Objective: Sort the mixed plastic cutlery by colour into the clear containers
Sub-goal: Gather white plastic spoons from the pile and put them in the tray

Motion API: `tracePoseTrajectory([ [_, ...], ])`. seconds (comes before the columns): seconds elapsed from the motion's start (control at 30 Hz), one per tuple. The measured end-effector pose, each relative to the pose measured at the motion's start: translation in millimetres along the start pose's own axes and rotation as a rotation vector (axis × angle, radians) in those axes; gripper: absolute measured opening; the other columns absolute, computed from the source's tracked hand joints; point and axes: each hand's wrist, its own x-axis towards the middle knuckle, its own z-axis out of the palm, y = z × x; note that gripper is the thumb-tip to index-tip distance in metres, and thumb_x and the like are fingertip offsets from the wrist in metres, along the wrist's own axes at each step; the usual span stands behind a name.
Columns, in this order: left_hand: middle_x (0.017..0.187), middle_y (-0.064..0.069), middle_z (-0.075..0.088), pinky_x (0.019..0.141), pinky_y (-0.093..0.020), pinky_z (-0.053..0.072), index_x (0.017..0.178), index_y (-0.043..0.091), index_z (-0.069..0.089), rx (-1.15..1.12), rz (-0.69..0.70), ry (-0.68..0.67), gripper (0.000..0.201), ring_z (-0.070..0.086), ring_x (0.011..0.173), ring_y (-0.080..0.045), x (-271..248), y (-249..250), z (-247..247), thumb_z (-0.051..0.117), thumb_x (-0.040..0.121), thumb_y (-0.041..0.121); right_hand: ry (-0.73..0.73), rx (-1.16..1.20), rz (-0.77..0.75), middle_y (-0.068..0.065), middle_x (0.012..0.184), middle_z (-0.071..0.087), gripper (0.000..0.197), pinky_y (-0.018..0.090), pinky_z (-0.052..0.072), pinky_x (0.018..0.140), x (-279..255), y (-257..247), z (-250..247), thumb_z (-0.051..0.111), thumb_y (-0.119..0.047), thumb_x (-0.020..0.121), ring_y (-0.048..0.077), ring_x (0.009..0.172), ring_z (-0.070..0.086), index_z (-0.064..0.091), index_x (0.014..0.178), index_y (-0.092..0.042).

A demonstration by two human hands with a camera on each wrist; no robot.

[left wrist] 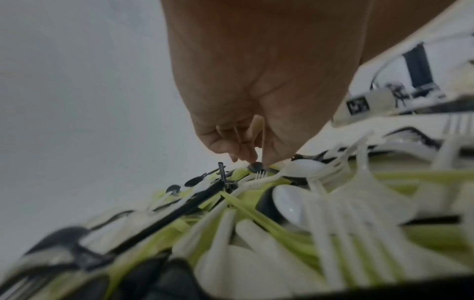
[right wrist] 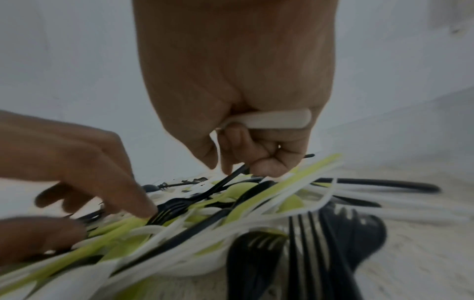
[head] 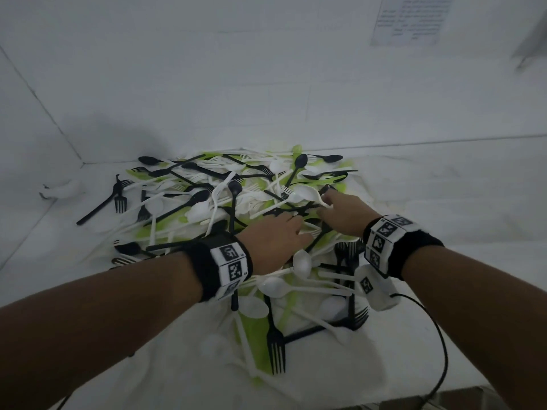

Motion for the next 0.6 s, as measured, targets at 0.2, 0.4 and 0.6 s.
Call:
tracePoseTrajectory([
  [0.2,0.120,-0.009,0.049,0.078,-0.040,0.045,0.125,0.018,0.058,0.072,0.043,-0.020,0.028,0.047,0.106,-0.029,19,-6,-2,0.054,0.098,0.012,0.057,0.024,0.096,0.007,0.102,0.055,0.036,0.034,0.041,0.072,-14,21,-8,0.054,-0.033,0.098,0.029,0.091,0.056,0.043,0.122,-0.010],
  [0.4,0.092,-0.012,0.058,0.060,-0.031,0.032,0.097,0.010,0.065,0.103,0.224,0.285,0.012,0.052,0.077,-0.027,20,-17,-6,0.071,0.086,0.009,0.091,0.011,0.139,0.008,0.098,0.060,0.023,0.035,0.044,0.071,-25,37,-14,0.050,-0.032,0.099,0.029,0.090,0.059,0.054,0.108,-0.011],
  [0.6,0.080,0.001,0.045,0.065,-0.027,0.034,0.090,0.011,0.045,-0.447,-0.023,0.484,0.011,0.038,0.070,-0.013,12,2,-37,0.049,0.100,0.013,0.134,-0.004,-0.031,-0.001,0.081,0.056,0.017,0.026,0.036,0.058,-34,37,-7,0.049,-0.027,0.100,0.022,0.080,0.056,0.058,0.096,-0.013],
])
